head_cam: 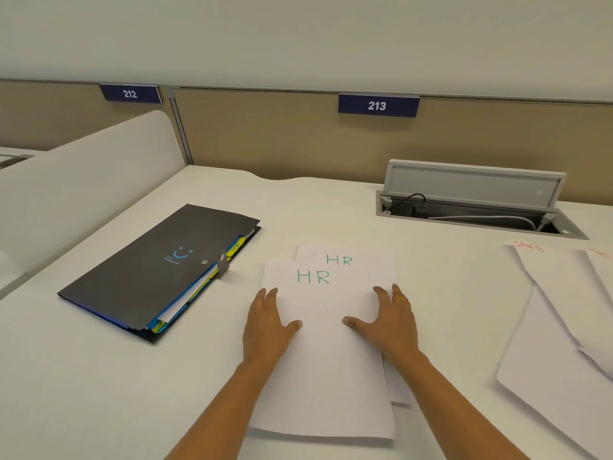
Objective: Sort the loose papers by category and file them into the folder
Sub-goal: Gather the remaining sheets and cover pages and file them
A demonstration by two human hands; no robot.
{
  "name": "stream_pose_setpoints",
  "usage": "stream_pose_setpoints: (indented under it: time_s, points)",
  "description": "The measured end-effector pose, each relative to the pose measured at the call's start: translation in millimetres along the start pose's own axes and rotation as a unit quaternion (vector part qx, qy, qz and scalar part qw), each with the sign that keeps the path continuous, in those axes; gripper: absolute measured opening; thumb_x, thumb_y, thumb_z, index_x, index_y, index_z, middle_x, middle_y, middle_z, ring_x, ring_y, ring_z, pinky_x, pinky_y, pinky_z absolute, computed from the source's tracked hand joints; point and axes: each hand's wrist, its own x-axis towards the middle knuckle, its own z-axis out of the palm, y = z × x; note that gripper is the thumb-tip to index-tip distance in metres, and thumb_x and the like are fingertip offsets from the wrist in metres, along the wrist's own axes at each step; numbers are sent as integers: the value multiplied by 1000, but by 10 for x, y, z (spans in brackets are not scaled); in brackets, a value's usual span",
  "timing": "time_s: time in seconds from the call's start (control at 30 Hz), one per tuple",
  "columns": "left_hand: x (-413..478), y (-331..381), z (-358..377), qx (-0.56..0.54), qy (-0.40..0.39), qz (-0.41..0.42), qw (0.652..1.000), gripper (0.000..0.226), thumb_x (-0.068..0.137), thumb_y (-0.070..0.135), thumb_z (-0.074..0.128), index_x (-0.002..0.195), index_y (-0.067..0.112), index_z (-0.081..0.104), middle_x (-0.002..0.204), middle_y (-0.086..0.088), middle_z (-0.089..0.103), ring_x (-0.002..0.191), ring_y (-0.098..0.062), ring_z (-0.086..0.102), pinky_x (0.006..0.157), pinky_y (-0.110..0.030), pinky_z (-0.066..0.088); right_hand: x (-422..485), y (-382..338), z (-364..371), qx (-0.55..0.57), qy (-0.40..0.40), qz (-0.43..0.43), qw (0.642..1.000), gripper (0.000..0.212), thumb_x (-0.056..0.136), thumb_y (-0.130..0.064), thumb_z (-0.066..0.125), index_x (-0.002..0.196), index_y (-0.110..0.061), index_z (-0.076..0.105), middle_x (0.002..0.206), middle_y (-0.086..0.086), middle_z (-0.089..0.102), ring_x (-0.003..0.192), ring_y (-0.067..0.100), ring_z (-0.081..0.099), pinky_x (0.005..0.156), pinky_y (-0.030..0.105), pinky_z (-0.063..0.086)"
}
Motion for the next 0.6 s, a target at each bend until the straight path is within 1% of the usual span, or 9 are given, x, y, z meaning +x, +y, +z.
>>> stream_pose_setpoints:
  time_s: [0.07,0.17,0.23,0.3,0.4,0.5,0.53,0.6]
  points:
    - [-1,39,-4,-55,23,-2,998,71,84,24,65,143,15,27,153,-4,21,140,-19,24,110,-30,25,9,38,-48,60,-3,29,998,96,71,-53,73,146,-20,22,157,8,6,145,24,6,115,36,20]
    - [18,100,-26,-147,42,-20,988,69,82,13,68,141,14,33,146,-7,35,134,-22,35,108,-33,30,44,100,-108,133,18,50,990,97,69,-36,81,145,-17,25,155,9,11,144,23,10,112,34,23]
    - [35,141,-39,-220,32,-54,974,69,81,8,68,141,15,34,141,-11,43,129,-24,42,105,-34,34,78,139,-143,170,25,65,983,99,66,-27,84,145,-15,25,152,11,15,142,24,15,113,35,24]
    - [43,173,-35,-281,18,-88,956,68,80,5,68,140,14,35,137,-12,46,125,-25,45,99,-32,36,114,180,-172,194,16,84,977,103,64,-21,86,146,-14,23,148,13,21,139,26,23,112,38,27]
    - [70,178,-18,-310,12,-109,944,66,80,3,68,138,13,37,133,-12,50,120,-25,48,92,-30,39,157,209,-231,220,8,105,970,107,63,-14,86,146,-13,19,144,14,30,134,28,32,109,39,32]
    - [117,196,-21,-338,0,-127,932,67,78,2,70,136,11,38,127,-14,54,113,-30,53,96,-38,44,190,201,-285,265,7,121,957,100,68,-9,81,147,-13,19,141,13,40,130,29,39,105,39,37]
    - [136,209,-28,-352,-6,-139,925,67,77,1,70,136,10,39,124,-15,55,110,-31,55,96,-41,46,191,201,-289,283,4,125,951,94,71,-8,79,145,-14,23,139,11,44,126,29,43,102,39,40]
    - [177,229,-42,-368,-15,-159,916,61,76,-2,70,131,7,46,118,-16,58,101,-32,59,93,-43,49,184,203,-287,304,4,114,946,72,75,-10,75,137,-13,40,131,10,53,114,29,54,93,38,47]
